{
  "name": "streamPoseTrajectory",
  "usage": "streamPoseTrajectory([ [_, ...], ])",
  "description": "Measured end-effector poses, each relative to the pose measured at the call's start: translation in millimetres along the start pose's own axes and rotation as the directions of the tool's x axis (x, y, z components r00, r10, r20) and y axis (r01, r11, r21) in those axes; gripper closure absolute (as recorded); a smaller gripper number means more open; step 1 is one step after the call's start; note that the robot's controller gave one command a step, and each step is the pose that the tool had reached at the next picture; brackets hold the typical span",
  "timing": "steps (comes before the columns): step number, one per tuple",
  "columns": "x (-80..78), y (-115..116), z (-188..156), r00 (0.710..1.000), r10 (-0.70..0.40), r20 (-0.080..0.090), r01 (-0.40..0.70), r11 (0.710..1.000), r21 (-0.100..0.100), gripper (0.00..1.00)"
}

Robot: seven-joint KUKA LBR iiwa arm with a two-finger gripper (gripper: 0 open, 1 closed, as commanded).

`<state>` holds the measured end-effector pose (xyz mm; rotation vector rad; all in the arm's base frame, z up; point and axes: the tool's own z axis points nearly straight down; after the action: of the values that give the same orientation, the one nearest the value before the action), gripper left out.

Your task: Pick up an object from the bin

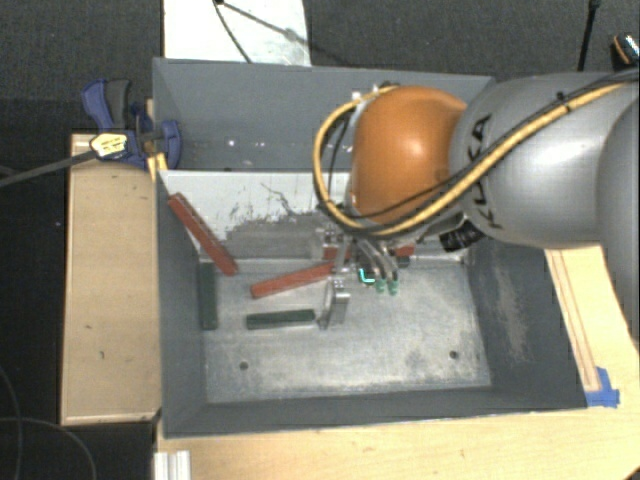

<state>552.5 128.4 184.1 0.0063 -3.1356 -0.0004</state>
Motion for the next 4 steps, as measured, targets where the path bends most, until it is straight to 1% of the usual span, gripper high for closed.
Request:
streamPoseTrajectory([
  [1, -11.7, 41.9, 117.9, 1.0, -0.029, 0.002, 0.029, 1.0, -0.001, 0.0],
  [2, -14.9, 40.9, 111.9, 1.0, -0.02, 0.011, 0.02, 1.0, -0.002, 1.0],
  [3, -13.7, 40.5, 113.4, 1.0, -0.017, 0.008, 0.017, 1.0, -0.002, 0.0],
  [4, -13.8, 40.4, 113.4, 1.0, -0.018, 0.008, 0.018, 1.0, -0.002, 1.0],
])
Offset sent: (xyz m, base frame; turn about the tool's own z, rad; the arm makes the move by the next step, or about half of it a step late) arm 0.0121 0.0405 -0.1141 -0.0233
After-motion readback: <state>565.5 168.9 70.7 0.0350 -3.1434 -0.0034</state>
